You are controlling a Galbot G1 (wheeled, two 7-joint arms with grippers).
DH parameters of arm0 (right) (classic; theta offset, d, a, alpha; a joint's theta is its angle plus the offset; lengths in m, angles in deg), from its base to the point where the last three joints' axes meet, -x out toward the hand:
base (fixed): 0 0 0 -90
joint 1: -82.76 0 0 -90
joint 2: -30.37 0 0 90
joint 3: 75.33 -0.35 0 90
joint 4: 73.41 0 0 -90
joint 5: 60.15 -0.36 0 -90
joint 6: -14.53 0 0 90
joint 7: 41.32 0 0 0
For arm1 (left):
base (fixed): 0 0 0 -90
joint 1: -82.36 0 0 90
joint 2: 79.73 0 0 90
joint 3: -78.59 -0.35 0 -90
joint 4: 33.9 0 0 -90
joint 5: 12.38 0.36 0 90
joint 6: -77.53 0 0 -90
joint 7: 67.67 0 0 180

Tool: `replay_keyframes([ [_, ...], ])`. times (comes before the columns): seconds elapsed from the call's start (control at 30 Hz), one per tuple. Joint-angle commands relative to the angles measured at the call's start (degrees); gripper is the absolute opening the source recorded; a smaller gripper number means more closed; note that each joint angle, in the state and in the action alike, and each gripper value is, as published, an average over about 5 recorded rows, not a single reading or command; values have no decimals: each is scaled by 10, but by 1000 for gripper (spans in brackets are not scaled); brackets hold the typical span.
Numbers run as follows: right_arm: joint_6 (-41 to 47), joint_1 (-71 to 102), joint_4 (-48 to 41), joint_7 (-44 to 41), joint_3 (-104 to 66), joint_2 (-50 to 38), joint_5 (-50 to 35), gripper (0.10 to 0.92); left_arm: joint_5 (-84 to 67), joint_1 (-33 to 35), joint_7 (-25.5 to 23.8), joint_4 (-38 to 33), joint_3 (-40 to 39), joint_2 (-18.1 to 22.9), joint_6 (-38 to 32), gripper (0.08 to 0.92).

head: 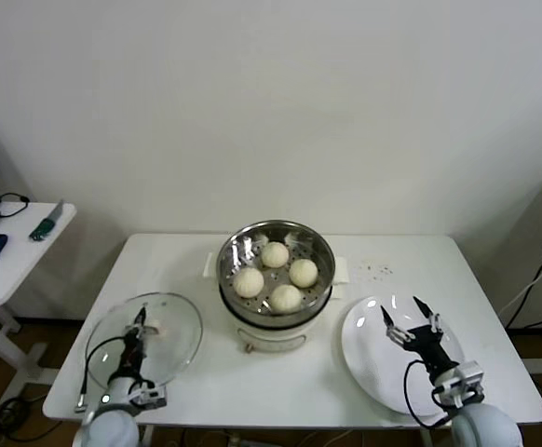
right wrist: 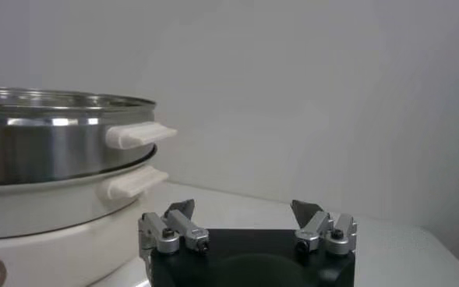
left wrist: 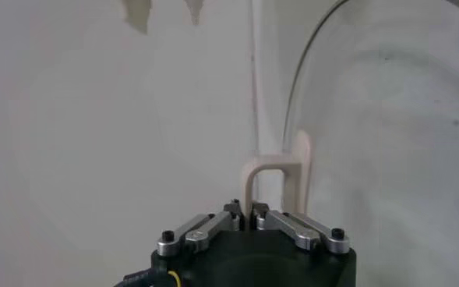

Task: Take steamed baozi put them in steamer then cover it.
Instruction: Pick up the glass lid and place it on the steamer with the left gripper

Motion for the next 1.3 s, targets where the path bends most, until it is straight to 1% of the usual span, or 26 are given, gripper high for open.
replay_keyframes([
  [0.03, 2, -18, -7, 2, 5, -12, 5, 823, -13, 43, -6, -107, 10, -23, 45, 150],
  [0.3, 4, -34, -17, 4, 6, -28, 5, 823, -28, 96, -28, -245, 29, -56, 112, 150],
  [0.5, 11, -40, -22, 4, 8, -51, 4, 823, -54, 87, -56, -324, 19, -99, 164, 150],
  [0.63, 20, -50, -24, 5, 16, -53, 7, 823, -86, 33, -82, -351, -35, -152, 207, 150],
  [0.77, 22, -60, -29, 6, 26, -48, 23, 823, -97, -62, -122, -354, -115, -195, 254, 150],
  [0.83, 22, -63, -32, 5, 30, -45, 31, 823, -93, -121, -150, -349, -167, -205, 280, 150],
  [0.93, 23, -70, -38, 6, 33, -39, 42, 823, -68, -206, -202, -332, -245, -194, 311, 150],
  [1.03, 23, -75, -42, 8, 34, -32, 48, 823, -27, -260, -249, -310, -296, -156, 325, 150],
  [1.2, 21, -73, -47, 9, 27, -26, 55, 823, 49, -285, -300, -265, -326, -73, 322, 150],
  [1.3, 21, -67, -47, 6, 19, -24, 56, 823, 75, -290, -317, -237, -334, -27, 321, 150],
])
